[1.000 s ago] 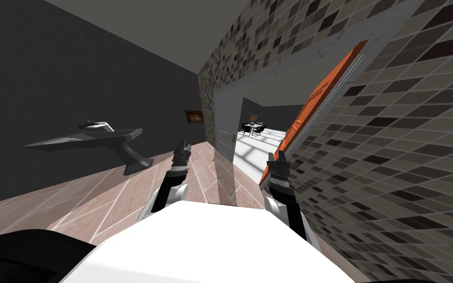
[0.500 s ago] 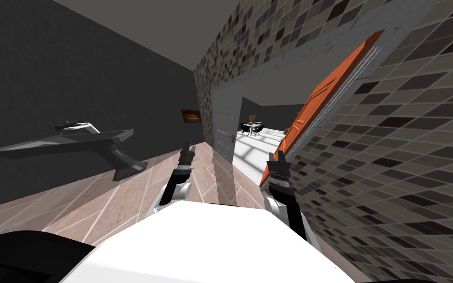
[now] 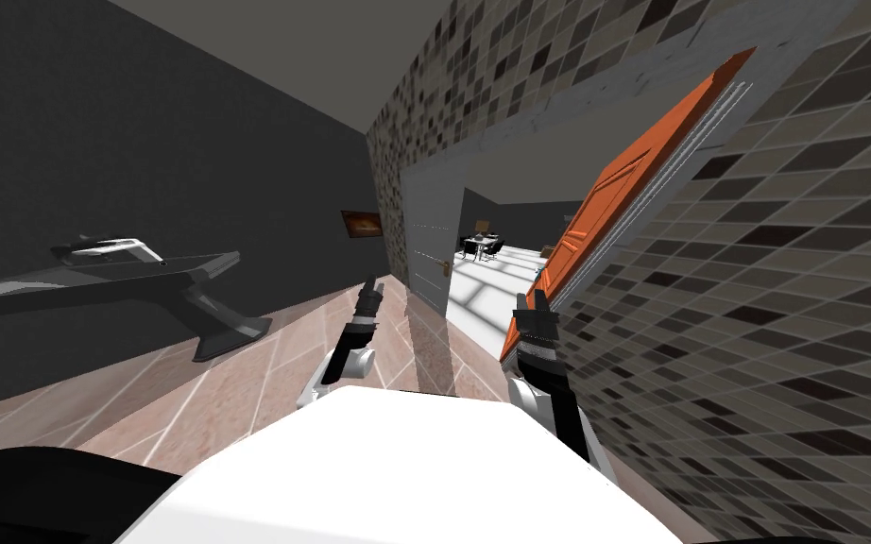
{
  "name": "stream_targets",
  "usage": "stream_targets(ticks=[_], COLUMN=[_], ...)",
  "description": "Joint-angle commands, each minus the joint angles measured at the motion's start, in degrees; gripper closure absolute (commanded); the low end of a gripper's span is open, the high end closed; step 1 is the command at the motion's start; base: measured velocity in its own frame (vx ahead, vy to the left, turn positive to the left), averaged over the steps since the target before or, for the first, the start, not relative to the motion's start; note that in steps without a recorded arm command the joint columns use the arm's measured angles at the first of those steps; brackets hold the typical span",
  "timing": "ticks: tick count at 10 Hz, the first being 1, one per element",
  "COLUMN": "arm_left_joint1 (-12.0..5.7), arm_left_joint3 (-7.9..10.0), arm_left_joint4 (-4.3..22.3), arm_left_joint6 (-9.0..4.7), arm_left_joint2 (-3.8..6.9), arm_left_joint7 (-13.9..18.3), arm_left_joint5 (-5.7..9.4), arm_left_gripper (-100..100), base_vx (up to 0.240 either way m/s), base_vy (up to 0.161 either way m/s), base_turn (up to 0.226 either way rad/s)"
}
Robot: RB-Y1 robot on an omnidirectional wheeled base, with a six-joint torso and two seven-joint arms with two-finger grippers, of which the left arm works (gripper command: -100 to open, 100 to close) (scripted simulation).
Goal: Push the door open
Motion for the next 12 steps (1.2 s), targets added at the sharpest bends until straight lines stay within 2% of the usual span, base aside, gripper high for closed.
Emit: stream_targets(ticks=[1, 12], arm_left_joint1=[-1.36, -8.56], arm_left_joint3=[-0.17, -3.33], arm_left_joint4=[2.1, 14.8], arm_left_joint6=[0.06, -0.18], arm_left_joint2=[0.52, 2.09], arm_left_joint7=[0.1, -0.2], arm_left_joint5=[0.61, 3.87], arm_left_gripper=[-100, -100], base_vx=[0.122, 0.094], base_vy=[0.037, 0.04], base_turn=[-0.06, -0.056])
